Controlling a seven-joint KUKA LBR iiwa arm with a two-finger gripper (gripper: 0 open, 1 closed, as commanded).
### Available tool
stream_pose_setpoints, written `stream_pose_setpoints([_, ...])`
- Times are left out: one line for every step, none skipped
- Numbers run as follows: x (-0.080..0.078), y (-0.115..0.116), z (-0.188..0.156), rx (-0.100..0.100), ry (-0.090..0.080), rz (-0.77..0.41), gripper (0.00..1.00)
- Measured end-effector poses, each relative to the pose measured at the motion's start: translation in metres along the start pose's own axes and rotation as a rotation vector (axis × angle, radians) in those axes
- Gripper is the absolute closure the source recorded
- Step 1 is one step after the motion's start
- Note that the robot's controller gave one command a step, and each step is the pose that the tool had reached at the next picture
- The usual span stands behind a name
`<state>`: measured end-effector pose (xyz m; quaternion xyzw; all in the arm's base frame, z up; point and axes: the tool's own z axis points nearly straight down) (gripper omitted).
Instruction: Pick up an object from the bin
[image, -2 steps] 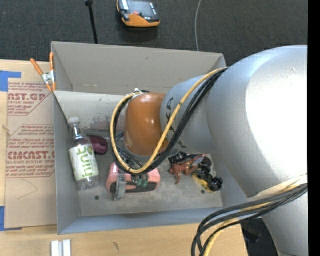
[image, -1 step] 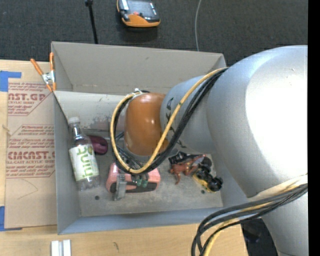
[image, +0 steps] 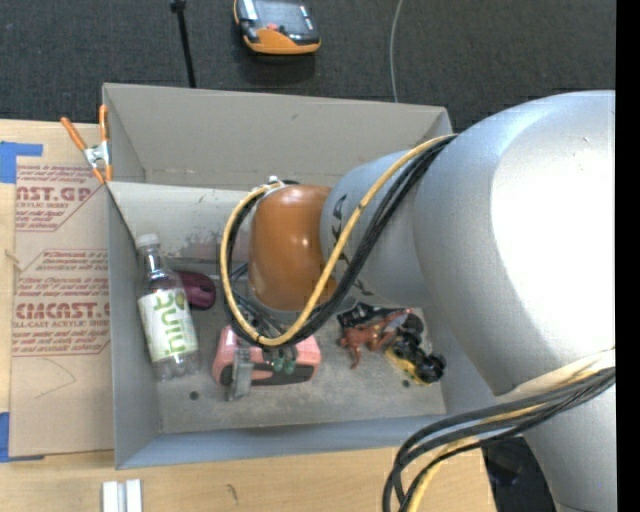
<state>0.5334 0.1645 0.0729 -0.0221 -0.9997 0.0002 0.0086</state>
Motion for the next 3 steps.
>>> stream_pose_setpoints([0.011,-0.032,-0.003,-0.012,-0.033,-0.268,1.0])
stream_pose_setpoints([0.011,-0.032,-0.003,-0.012,-0.033,-0.268,1.0])
stream_pose_setpoints([0.011,-0.032,-0.013,-0.007,-0.018,-0.266,1.0])
